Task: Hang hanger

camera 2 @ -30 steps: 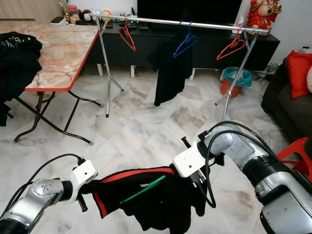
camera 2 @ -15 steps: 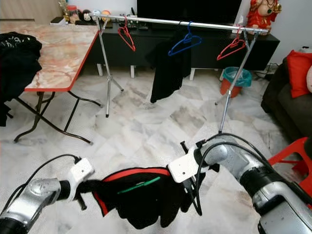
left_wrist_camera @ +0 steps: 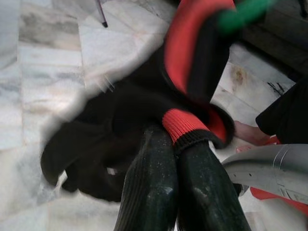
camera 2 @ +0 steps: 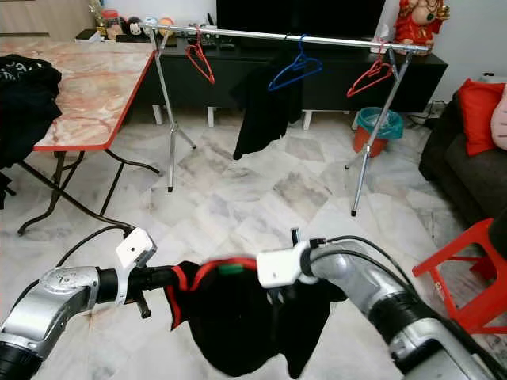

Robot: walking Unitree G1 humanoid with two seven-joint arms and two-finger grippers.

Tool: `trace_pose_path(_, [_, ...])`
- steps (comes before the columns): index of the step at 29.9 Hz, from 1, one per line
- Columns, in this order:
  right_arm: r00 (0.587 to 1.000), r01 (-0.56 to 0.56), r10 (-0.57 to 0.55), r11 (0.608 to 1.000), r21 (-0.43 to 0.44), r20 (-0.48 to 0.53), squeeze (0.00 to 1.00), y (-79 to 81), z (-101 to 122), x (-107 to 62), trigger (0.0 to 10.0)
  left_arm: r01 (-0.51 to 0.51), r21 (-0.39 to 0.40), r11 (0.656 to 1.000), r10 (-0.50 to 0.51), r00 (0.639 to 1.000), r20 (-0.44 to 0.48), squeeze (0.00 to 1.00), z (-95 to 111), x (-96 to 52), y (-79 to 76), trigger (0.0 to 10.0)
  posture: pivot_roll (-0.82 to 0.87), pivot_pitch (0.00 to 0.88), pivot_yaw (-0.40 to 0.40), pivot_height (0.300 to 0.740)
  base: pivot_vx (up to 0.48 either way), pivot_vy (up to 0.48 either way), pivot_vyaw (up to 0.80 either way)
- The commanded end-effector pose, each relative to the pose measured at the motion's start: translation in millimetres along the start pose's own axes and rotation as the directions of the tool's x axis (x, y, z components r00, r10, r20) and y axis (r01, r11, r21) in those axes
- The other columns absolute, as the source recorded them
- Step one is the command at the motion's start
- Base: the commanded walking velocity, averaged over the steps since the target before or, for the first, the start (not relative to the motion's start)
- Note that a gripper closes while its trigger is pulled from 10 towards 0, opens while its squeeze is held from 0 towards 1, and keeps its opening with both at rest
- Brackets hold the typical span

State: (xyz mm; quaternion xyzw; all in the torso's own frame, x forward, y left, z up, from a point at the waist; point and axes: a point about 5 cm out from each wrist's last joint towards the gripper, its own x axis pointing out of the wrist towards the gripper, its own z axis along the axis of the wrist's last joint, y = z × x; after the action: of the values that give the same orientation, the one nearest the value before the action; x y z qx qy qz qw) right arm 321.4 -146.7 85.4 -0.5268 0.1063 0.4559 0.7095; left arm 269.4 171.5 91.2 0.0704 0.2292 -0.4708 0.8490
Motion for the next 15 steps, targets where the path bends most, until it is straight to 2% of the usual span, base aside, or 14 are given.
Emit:
trace_pose_path(1, [0.995, 0.098, -0.100, 0.993, 0.066, 0.025, 0.00, -13.1, 4, -2.7, 10.0, 0.020, 0.008, 1.000, -0.020, 1.000, 0.004, 0.00, 4, -0.6, -3.2, 10.0, 0.01, 0.000, -0.031, 0.740, 0.000, 0.000, 0.00])
trace_pose_path(4, [0.993, 0.102, -0.109, 0.984, 0.146, 0.042, 0.00, -10.1, 10, 2.9, 10.0, 0.009, -0.002, 1.000, -0.009, 1.000, 0.027, 0.00, 8, 0.7, -3.3, 10.0, 0.01, 0.000, -0.029, 0.740, 0.000, 0.000, 0.00])
trace_pose_path(7, [0.994, 0.074, -0.085, 0.984, 0.163, 0.063, 0.00, 0.9, 15, 8.9, 10.0, -0.009, -0.010, 1.000, 0.010, 0.997, 0.073, 0.00, 18, 3.1, -3.0, 10.0, 0.01, 0.000, -0.030, 0.740, 0.000, 0.000, 0.00])
trace_pose_path(9, [0.990, 0.095, -0.113, 0.976, 0.195, 0.080, 0.00, 1.8, 18, 11.1, 10.0, -0.006, -0.005, 1.000, 0.007, 0.996, 0.088, 0.00, 21, 3.7, -4.1, 10.0, 0.01, 0.000, -0.031, 0.740, 0.000, 0.000, 0.00])
trace_pose_path(10, [0.985, 0.112, -0.140, 0.963, 0.246, 0.099, 0.00, 3.6, 22, 14.2, 10.0, -0.005, 0.003, 1.000, 0.005, 0.994, 0.111, 0.00, 27, 5.0, -5.7, 10.0, 0.01, 0.000, -0.030, 0.740, 0.000, 0.000, 0.00])
trace_pose_path(13, [0.973, 0.151, -0.191, 0.952, 0.265, 0.132, 0.00, 4.8, 29, 16.8, 10.0, -0.011, -0.005, 1.000, 0.012, 0.987, 0.159, 0.00, 34, 8.0, -8.1, 10.0, 0.01, 0.000, -0.029, 0.740, 0.000, 0.000, 0.00])
trace_pose_path(15, [0.965, 0.200, -0.240, 0.934, 0.295, 0.103, 0.00, 4.6, 28, 19.0, 10.0, 0.005, 0.002, 1.000, -0.005, 0.983, 0.185, 0.00, 40, 9.9, -12.7, 10.0, 0.01, 0.000, -0.029, 0.740, 0.000, 0.000, 0.00])
